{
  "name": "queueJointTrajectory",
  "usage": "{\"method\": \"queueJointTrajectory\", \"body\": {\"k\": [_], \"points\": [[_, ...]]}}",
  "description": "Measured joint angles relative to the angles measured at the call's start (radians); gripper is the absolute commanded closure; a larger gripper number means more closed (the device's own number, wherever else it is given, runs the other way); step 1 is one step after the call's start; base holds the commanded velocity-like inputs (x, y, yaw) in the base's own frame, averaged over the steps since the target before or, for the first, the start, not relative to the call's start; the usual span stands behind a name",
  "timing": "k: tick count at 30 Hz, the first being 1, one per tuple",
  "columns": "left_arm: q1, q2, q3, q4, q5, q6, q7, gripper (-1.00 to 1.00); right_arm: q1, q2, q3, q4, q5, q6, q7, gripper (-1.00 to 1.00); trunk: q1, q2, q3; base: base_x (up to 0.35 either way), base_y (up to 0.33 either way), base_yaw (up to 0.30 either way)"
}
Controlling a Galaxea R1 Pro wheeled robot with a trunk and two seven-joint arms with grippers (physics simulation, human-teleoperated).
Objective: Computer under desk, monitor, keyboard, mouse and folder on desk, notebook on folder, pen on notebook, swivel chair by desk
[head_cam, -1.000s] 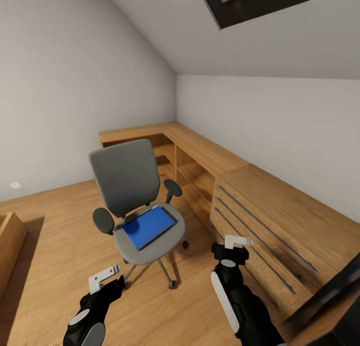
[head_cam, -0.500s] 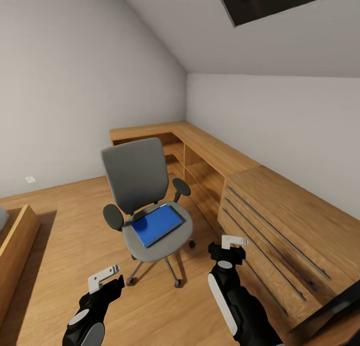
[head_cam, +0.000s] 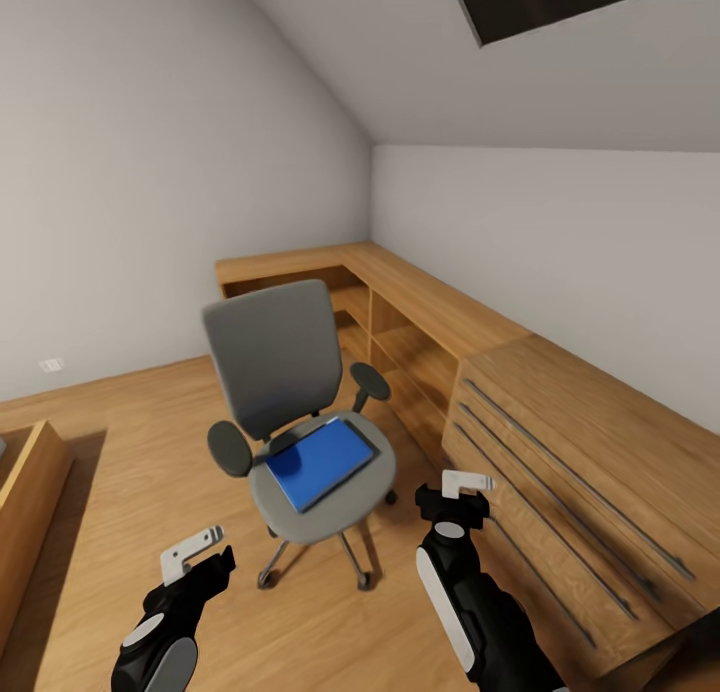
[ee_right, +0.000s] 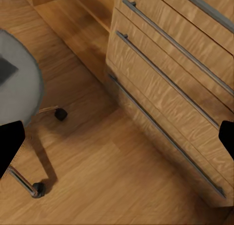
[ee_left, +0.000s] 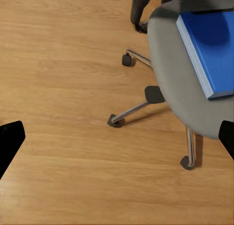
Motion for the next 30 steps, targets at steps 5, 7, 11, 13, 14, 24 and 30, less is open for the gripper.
{"method": "queueJointTrajectory", "body": {"k": [5, 7, 11, 13, 14, 24, 30], "points": [[0.000, -0.001, 0.000, 0.001, 0.001, 0.000, 0.000, -1.00, 0.000, 0.000, 0.001, 0.003, 0.000, 0.000, 0.000, -1.00, 0.000, 0.000, 0.000, 0.045, 0.055, 0.174], [0.000, -0.001, 0.000, 0.002, 0.001, 0.000, 0.000, -1.00, 0.000, 0.000, 0.001, 0.004, 0.000, 0.000, 0.000, -1.00, 0.000, 0.000, 0.000, 0.020, 0.024, 0.231], [0.000, -0.001, 0.001, 0.002, 0.001, 0.000, 0.000, -1.00, 0.000, 0.000, 0.002, 0.006, 0.000, -0.001, 0.001, -1.00, 0.000, 0.000, 0.000, 0.010, 0.012, 0.255], [0.000, -0.001, 0.002, 0.002, 0.000, 0.000, 0.000, -1.00, 0.000, 0.000, 0.003, 0.008, 0.000, 0.000, 0.001, -1.00, 0.000, 0.000, 0.000, 0.004, 0.005, 0.267], [0.000, -0.001, 0.002, 0.003, 0.000, 0.000, 0.000, -1.00, 0.000, 0.000, 0.004, 0.010, 0.000, 0.000, 0.002, -1.00, 0.000, 0.000, 0.000, 0.003, 0.004, 0.270], [0.000, 0.000, 0.002, 0.003, -0.002, 0.001, -0.001, -1.00, 0.000, 0.000, 0.039, 0.027, 0.001, 0.000, 0.025, -1.00, 0.000, 0.000, -0.001, 0.083, 0.014, 0.271], [0.000, 0.000, 0.002, 0.003, -0.003, 0.001, -0.001, -1.00, 0.000, -0.001, 0.044, 0.030, 0.000, -0.001, 0.062, -1.00, 0.000, 0.000, -0.004, 0.275, 0.068, 0.263]]}}
